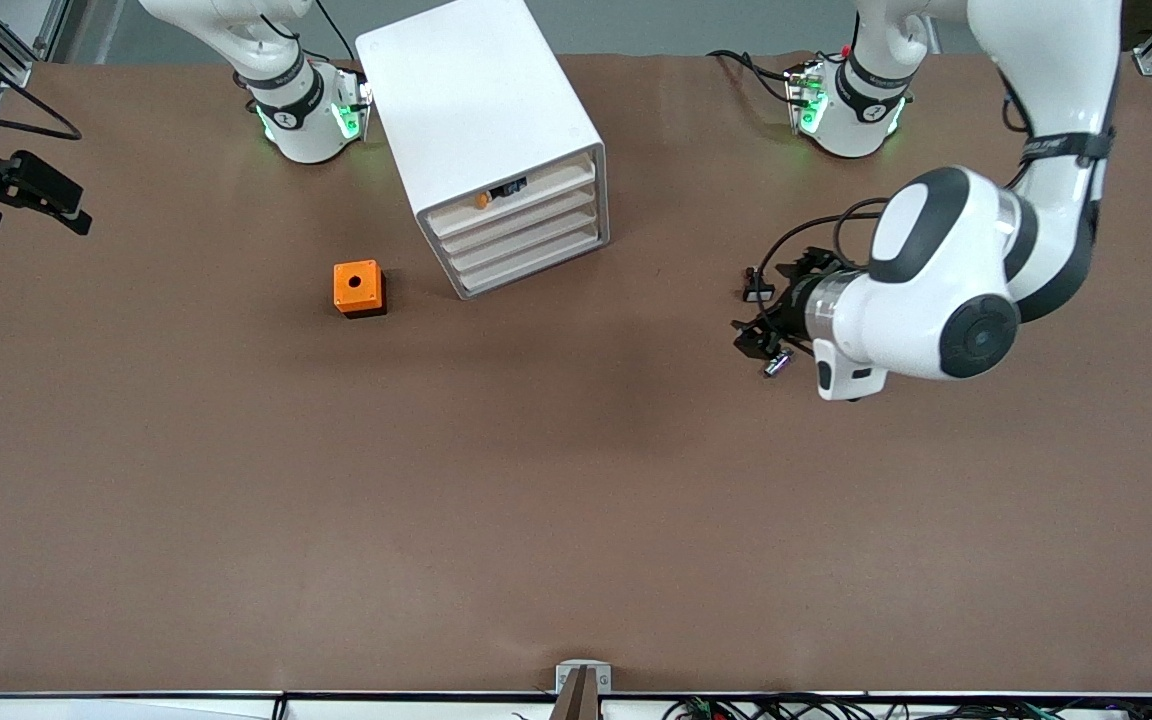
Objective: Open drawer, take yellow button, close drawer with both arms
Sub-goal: 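Reach the left gripper to the white cabinet's drawer front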
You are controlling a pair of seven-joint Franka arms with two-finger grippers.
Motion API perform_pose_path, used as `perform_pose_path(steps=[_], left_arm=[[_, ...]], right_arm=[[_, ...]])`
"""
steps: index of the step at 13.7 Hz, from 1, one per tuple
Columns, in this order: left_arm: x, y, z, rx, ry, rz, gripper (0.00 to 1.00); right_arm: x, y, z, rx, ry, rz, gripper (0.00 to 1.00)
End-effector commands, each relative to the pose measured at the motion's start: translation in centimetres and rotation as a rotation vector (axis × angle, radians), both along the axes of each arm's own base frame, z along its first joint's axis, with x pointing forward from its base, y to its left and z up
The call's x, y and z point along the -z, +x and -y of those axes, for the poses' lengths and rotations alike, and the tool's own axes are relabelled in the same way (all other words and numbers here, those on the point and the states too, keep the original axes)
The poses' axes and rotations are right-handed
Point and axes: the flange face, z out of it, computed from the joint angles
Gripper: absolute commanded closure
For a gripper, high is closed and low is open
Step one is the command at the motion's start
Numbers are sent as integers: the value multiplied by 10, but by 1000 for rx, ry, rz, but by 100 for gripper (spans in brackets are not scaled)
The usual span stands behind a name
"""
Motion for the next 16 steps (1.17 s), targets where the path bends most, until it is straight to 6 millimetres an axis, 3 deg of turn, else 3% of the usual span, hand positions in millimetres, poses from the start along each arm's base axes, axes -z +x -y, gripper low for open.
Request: perform_pose_path(steps=[1,5,7,10,12,14,15,16], left_arm=[[18,6,19,-149,25,-116,0],[64,-3,62,-297,98,-284,0],[72,-1,75,-382,156,-331,0],[93,-18,109,-409,120,-457,0],[92,-21,119,-422,83,-505,0],[99,-31,132,-442,126,-546,0],[112,-36,138,-468,177,-579,0],[117,-46,154,-473,209,-596,0]], right_arm=[[-6,2,0,-9,-16,5,0],[-6,2,1,0,-15,4,0],[-5,3,0,-2,-15,2,0],[-6,2,1,1,-13,2,0],[-6,2,1,1,-15,4,0],[-6,2,1,1,-13,4,0],[-6,2,1,1,-13,4,0],[-6,2,1,1,-13,4,0]])
